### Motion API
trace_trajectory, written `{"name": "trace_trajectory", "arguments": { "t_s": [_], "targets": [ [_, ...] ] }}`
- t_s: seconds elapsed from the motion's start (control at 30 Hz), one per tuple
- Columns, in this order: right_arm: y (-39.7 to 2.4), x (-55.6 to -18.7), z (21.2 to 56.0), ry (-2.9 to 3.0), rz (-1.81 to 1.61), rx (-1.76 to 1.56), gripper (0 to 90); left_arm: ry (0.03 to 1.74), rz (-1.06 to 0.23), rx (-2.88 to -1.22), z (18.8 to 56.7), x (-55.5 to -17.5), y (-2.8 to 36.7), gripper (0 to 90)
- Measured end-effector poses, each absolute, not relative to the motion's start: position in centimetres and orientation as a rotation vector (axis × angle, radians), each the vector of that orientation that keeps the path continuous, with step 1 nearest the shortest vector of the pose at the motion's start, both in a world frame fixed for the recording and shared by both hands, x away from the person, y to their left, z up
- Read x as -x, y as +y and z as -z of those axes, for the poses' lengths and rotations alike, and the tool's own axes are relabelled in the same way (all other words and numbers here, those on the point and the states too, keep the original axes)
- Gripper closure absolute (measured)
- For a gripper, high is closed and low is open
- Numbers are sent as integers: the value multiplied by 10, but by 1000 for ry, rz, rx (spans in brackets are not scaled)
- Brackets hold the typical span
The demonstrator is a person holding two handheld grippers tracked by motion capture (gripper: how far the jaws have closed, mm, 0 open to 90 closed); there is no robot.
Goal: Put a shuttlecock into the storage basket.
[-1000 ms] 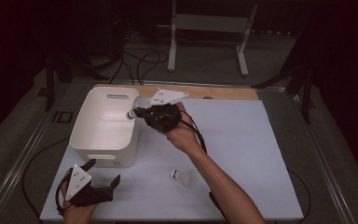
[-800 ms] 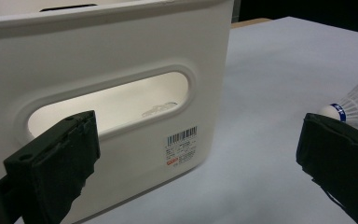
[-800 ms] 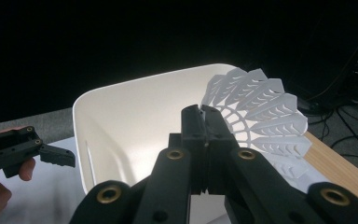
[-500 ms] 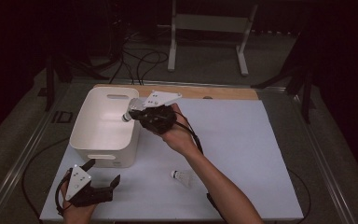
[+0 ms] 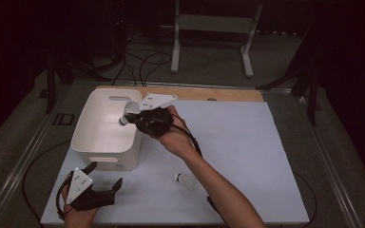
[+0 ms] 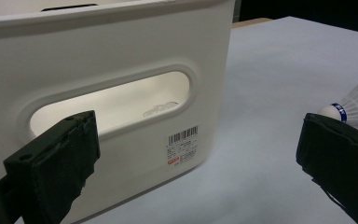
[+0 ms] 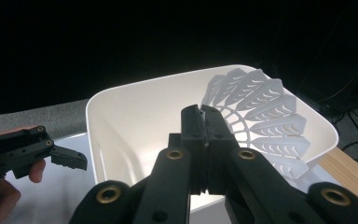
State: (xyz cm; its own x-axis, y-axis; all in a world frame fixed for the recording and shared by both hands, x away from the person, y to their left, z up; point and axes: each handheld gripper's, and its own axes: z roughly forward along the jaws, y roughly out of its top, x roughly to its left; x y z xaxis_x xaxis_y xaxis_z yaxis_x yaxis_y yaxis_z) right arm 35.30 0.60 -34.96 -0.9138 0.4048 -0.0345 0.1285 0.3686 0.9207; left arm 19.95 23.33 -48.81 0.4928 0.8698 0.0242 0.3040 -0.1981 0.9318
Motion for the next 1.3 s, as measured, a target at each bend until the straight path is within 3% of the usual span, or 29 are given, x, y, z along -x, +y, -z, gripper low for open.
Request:
{"name": "trace_trajectory", "arguments": {
  "t_s": [0.5,0.53,0.67,0.77,1.03,1.3],
  "targets": [
    [15,-352,352,2413,-1554,-449,888,997,-714,-1750,488,-199,233,0],
    [16,-352,352,2419,-1557,-450,848,997,-714,-1750,488,-199,233,0],
    [17,-354,354,2489,-1578,-441,472,1001,-714,-1747,488,-199,233,0],
    [14,-355,356,2485,-1582,-481,324,999,-714,-1748,488,-199,233,0],
    [2,-359,356,2457,-1598,-540,190,999,-715,-1752,488,-200,233,0],
    [-10,-360,360,2440,-1569,-582,130,998,-714,-1752,489,-200,233,0]
  ]
}}
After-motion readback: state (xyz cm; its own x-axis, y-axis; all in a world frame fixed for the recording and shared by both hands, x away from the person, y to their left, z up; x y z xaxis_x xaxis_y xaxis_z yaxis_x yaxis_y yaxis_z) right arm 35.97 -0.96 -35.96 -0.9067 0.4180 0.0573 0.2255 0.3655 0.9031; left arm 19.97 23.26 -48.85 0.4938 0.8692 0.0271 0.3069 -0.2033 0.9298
